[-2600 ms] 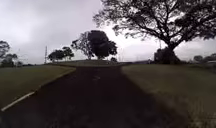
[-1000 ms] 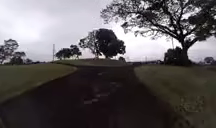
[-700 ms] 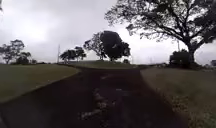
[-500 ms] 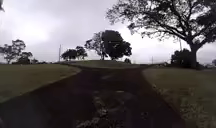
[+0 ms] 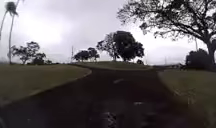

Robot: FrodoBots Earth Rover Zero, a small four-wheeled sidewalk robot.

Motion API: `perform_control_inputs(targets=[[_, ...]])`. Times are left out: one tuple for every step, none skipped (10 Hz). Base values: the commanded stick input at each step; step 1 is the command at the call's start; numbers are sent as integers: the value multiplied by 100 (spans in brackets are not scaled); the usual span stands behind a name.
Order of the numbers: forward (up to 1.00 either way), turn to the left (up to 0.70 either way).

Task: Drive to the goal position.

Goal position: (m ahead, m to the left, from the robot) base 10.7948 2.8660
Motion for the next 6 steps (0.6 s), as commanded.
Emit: perform_control_inputs(targets=[[100, 0], [100, 0], [100, 0], [100, 0], [100, 0], [100, -16]])
